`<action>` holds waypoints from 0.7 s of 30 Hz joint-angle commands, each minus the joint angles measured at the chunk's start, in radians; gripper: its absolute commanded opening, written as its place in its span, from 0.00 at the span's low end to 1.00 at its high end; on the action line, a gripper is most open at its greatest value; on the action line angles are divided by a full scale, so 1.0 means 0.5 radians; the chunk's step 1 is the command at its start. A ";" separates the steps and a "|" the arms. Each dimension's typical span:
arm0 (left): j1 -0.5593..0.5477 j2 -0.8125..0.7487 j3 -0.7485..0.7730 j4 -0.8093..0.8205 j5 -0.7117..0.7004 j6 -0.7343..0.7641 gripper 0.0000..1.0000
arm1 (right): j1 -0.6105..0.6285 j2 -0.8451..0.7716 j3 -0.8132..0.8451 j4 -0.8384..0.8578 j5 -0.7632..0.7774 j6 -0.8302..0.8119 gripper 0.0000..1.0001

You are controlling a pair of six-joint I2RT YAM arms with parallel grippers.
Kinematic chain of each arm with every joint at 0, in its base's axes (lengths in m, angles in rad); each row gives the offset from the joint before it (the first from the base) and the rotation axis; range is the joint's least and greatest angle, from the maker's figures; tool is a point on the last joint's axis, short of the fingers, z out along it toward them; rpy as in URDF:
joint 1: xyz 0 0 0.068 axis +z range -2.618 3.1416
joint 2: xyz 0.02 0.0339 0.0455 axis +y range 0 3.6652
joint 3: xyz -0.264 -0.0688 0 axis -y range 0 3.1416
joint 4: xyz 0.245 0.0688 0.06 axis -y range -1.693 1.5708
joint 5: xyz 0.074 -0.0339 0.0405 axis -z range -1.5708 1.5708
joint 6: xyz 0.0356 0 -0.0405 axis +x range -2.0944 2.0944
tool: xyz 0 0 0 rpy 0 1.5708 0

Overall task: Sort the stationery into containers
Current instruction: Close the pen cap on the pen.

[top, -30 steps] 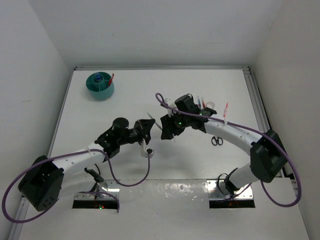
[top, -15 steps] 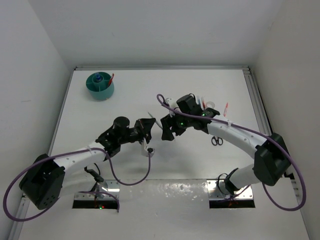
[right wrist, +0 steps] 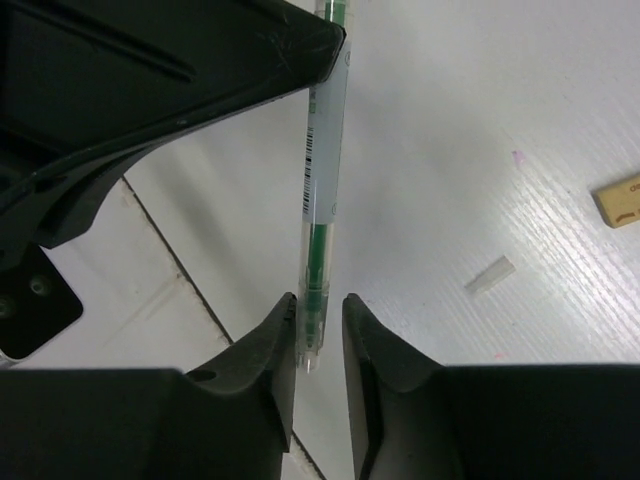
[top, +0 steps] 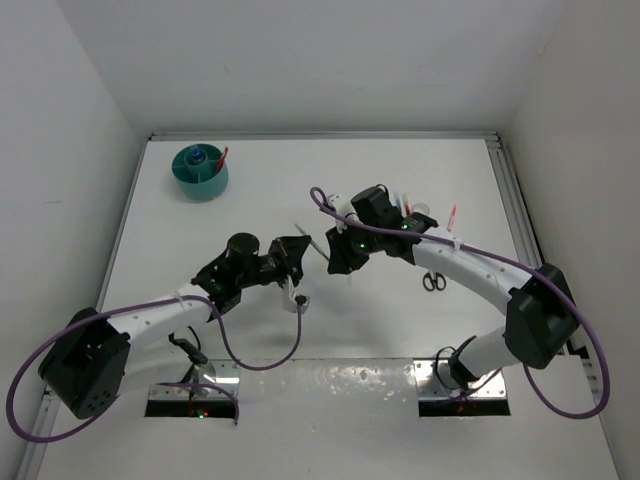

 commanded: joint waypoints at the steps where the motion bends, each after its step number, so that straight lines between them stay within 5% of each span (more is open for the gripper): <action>1: 0.002 0.009 0.069 0.047 0.042 0.016 0.00 | -0.001 0.010 0.101 0.092 -0.045 -0.018 0.23; 5: -0.010 0.015 0.066 0.032 0.084 0.062 0.00 | 0.002 0.022 0.104 0.162 -0.036 -0.009 0.01; 21: -0.105 0.123 0.099 -0.094 0.333 0.182 0.00 | -0.001 0.129 0.279 0.359 -0.005 -0.055 0.00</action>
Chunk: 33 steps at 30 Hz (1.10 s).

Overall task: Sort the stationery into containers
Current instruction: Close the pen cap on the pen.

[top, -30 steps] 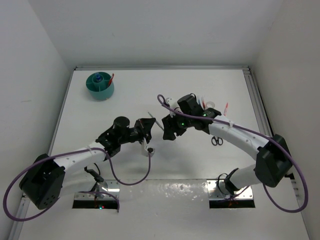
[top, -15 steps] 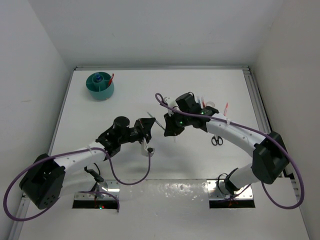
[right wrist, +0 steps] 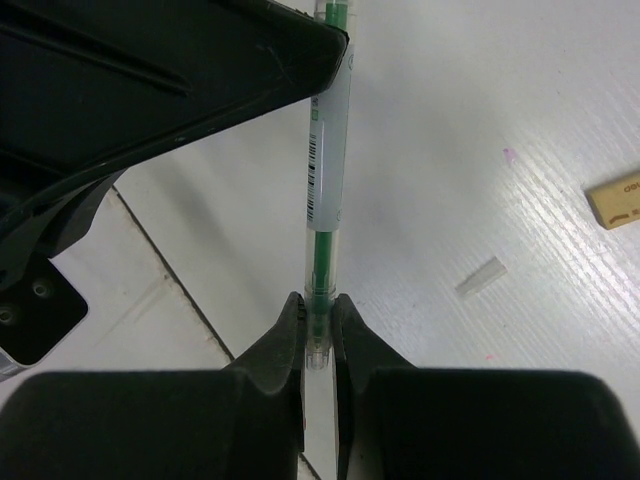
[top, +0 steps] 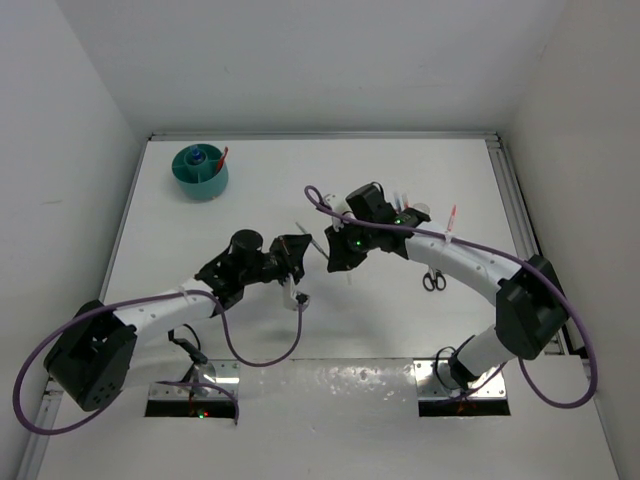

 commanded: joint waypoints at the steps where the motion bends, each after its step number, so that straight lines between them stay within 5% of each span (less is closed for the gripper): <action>1: -0.094 0.026 0.052 -0.053 0.334 0.023 0.00 | 0.007 0.010 0.191 0.403 -0.015 -0.028 0.00; 21: -0.131 0.001 0.021 -0.019 0.343 -0.185 0.00 | 0.004 0.106 0.307 0.520 0.019 -0.003 0.00; 23: -0.118 0.001 0.031 0.008 0.270 -0.256 0.00 | -0.005 0.078 0.283 0.458 0.046 -0.013 0.10; 24: -0.091 0.004 0.034 0.027 0.233 -0.329 0.00 | -0.011 0.063 0.267 0.413 0.061 -0.040 0.28; 28: -0.036 0.026 0.043 0.085 0.089 -0.483 0.00 | -0.085 -0.060 0.142 0.357 0.138 -0.074 0.63; 33: 0.017 0.020 0.080 0.088 0.021 -0.655 0.00 | -0.149 -0.216 0.071 0.241 0.215 -0.151 0.77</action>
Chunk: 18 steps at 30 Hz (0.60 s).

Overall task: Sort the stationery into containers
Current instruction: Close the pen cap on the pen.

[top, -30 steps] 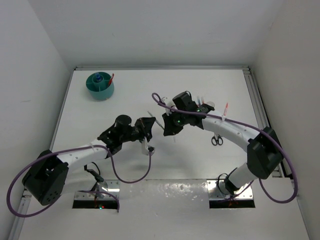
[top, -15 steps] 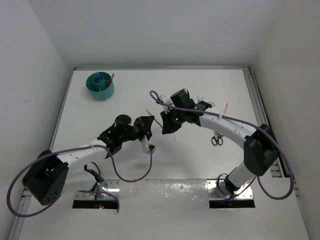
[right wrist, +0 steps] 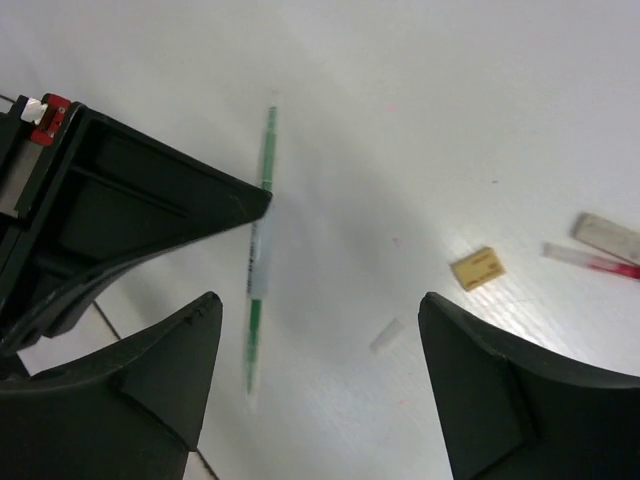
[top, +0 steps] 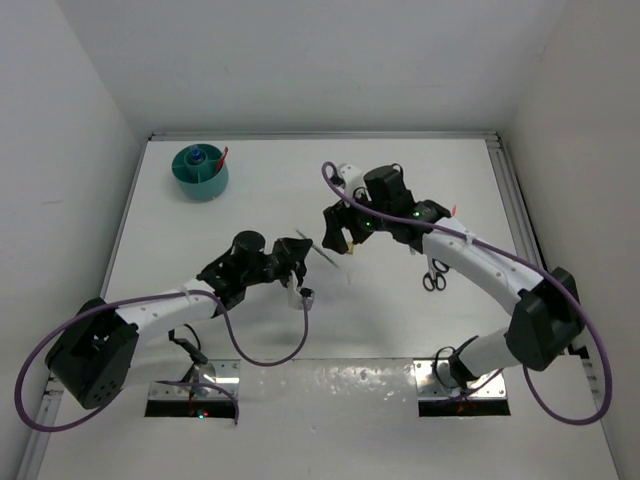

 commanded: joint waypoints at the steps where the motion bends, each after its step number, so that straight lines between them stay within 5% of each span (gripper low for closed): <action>1: 0.028 -0.008 0.078 0.077 -0.003 -0.191 0.00 | -0.056 -0.126 -0.023 0.002 0.084 -0.087 0.78; 18: 0.025 -0.014 0.084 0.087 -0.080 -0.265 0.00 | -0.077 -0.248 -0.109 -0.056 0.302 -0.011 0.79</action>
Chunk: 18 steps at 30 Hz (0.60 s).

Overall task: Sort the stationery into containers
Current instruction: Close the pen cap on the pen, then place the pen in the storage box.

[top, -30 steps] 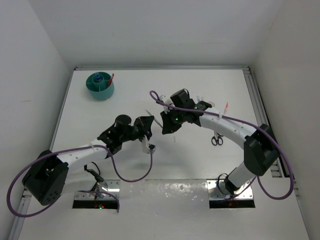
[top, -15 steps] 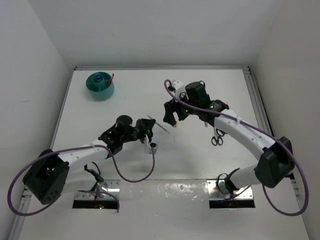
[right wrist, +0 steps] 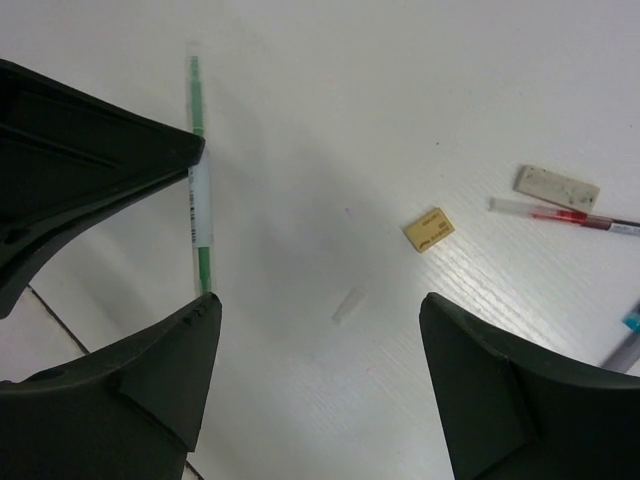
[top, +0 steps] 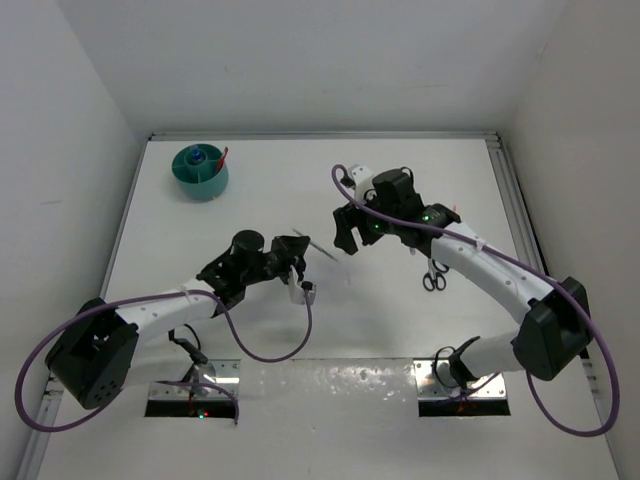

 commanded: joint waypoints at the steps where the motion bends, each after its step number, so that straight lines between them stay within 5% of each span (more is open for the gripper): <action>1: 0.015 -0.009 0.093 0.030 0.015 -0.032 0.00 | -0.009 -0.092 -0.036 0.036 0.117 0.020 0.79; 13: -0.016 0.012 0.213 -0.065 -0.083 -0.289 0.00 | -0.217 -0.248 -0.061 -0.037 0.350 0.075 0.79; 15: -0.019 0.009 0.250 -0.065 -0.162 -0.540 0.00 | -0.281 -0.279 -0.049 -0.080 0.402 0.108 0.79; 18: -0.010 0.061 0.516 -0.187 -0.288 -1.299 0.00 | -0.377 -0.353 -0.040 -0.151 0.626 0.203 0.79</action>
